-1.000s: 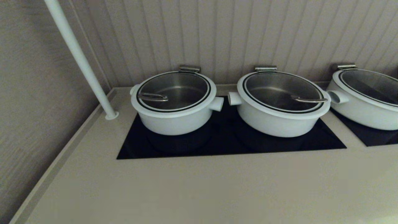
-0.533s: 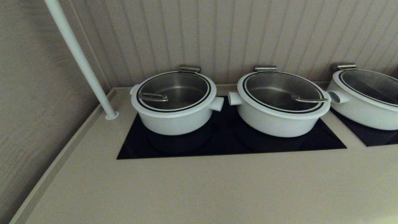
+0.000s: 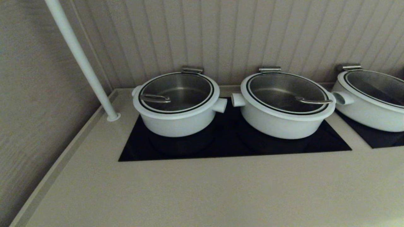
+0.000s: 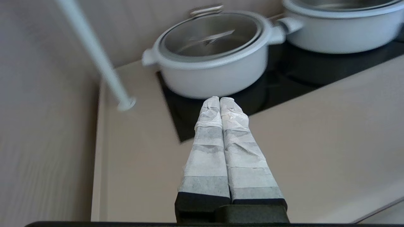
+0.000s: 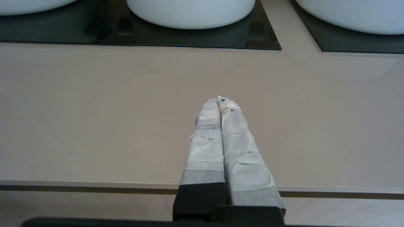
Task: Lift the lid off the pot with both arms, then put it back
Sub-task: Open the food pot lid a small opening with the left arm
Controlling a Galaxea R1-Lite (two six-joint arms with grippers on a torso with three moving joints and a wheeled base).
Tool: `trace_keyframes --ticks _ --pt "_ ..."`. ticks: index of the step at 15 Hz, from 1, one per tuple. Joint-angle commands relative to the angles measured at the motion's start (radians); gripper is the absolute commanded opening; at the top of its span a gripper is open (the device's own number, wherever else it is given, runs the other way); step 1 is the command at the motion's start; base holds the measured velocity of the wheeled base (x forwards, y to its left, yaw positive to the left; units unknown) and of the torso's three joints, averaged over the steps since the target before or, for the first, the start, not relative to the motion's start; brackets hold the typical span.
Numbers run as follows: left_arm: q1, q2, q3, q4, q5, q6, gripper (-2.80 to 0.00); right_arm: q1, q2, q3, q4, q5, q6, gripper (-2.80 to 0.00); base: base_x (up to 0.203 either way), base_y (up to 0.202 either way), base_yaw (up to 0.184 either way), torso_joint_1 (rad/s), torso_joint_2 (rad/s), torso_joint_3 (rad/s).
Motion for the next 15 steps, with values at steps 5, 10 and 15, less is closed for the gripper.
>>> trace_keyframes --ticks 5,10,15 --pt "-0.001 0.212 -0.079 -0.001 -0.152 0.037 -2.8 0.0 0.0 0.0 0.0 0.0 0.0 -2.8 0.0 0.0 0.0 0.0 0.0 0.0" --pt "-0.013 0.354 -0.083 -0.01 -0.162 0.112 -2.8 0.0 0.0 0.0 0.0 0.0 0.0 -2.8 0.0 0.0 0.0 0.0 0.0 0.0" --pt "-0.077 0.477 -0.141 -0.006 -0.16 0.127 -2.8 0.0 0.0 0.0 0.0 0.0 0.0 -2.8 0.0 0.0 0.0 0.0 0.0 0.0"
